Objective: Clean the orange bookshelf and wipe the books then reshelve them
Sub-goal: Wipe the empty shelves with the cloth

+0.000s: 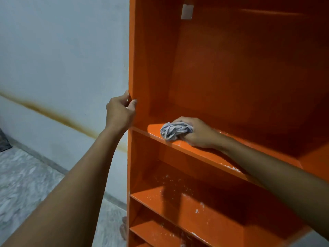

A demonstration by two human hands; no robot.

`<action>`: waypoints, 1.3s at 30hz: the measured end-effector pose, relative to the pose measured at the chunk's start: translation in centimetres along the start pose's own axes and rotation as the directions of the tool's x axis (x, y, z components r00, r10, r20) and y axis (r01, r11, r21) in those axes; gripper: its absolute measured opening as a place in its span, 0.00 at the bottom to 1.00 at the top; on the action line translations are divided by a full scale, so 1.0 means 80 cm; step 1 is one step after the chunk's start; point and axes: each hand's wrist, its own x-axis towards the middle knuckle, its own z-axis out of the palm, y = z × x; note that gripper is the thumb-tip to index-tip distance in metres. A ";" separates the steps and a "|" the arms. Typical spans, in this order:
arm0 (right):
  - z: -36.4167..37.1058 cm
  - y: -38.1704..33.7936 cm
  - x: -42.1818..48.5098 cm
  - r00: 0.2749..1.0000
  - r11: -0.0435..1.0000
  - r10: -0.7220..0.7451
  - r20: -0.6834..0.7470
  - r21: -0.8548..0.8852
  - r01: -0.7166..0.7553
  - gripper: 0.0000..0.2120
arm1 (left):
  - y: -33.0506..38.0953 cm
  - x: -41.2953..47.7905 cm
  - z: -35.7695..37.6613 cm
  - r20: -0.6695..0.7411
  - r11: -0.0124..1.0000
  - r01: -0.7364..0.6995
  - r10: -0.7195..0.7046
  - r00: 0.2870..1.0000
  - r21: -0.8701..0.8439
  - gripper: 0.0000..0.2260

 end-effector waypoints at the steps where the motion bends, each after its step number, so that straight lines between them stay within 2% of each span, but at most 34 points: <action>1: 0.010 -0.014 -0.011 0.999 0.999 -0.050 0.003 0.014 0.050 0.15 | 0.000 0.000 0.000 0.001 1.000 -0.001 0.001 1.000 0.001 0.18; 4: 0.028 -0.055 -0.042 0.991 0.994 -0.095 0.092 0.068 0.089 0.16 | 0.001 0.000 -0.001 0.011 1.000 -0.015 0.015 1.000 0.009 0.18; 6: 0.030 -0.080 -0.052 0.986 0.984 -0.143 0.088 0.121 0.132 0.19 | 0.002 0.000 -0.003 0.021 1.000 -0.007 0.007 1.000 0.012 0.18; 9: 0.008 -0.090 -0.041 0.993 0.972 -0.109 -0.036 0.203 0.114 0.21 | 0.003 -0.001 -0.003 0.021 1.000 0.006 -0.006 1.000 0.005 0.19; 11: -0.021 -0.074 -0.020 0.987 0.988 -0.037 -0.156 0.141 0.059 0.20 | 0.003 -0.003 -0.002 0.020 1.000 0.006 -0.007 1.000 0.018 0.20; 13: -0.052 -0.038 0.006 0.945 0.998 0.057 -0.321 -0.001 -0.060 0.17 | 0.004 -0.002 -0.003 0.032 1.000 0.001 -0.001 0.999 0.018 0.20; 14: -0.067 -0.016 0.021 0.914 0.980 0.124 -0.386 -0.094 -0.173 0.15 | 0.005 -0.002 -0.004 0.038 1.000 0.002 -0.003 0.999 0.018 0.20; 16: -0.088 0.030 0.047 0.840 0.858 0.280 -0.465 -0.271 -0.436 0.14 | 0.005 -0.002 -0.005 0.047 1.000 0.004 -0.005 0.999 0.022 0.20; 17: -0.093 0.053 0.057 0.803 0.808 0.340 -0.490 -0.284 -0.516 0.14 | 0.005 -0.002 -0.005 0.052 1.000 0.002 -0.003 0.999 0.021 0.20; 19: -0.089 0.086 0.076 0.773 0.783 0.402 -0.491 -0.253 -0.568 0.13 | 0.005 -0.002 -0.006 0.054 1.000 -0.003 0.002 0.999 0.019 0.20; 25: -0.044 0.122 0.154 0.807 0.807 0.410 -0.426 -0.243 -0.539 0.14 | 0.001 0.003 -0.003 0.034 0.999 -0.010 0.009 0.999 0.036 0.19; 32: -0.010 0.105 0.233 0.885 0.888 0.293 -0.362 -0.240 -0.392 0.19 | -0.003 0.005 -0.003 0.020 1.000 0.002 -0.003 1.000 0.008 0.19; 36: -0.006 0.098 0.224 0.904 0.916 0.282 -0.320 -0.191 -0.354 0.12 | -0.004 0.006 -0.003 0.024 1.000 -0.015 0.014 1.000 0.010 0.18; 39: 0.004 0.060 0.182 0.939 0.936 0.279 -0.200 -0.161 -0.312 0.08 | -0.003 0.006 -0.003 0.029 1.000 -0.020 0.019 0.999 0.010 0.18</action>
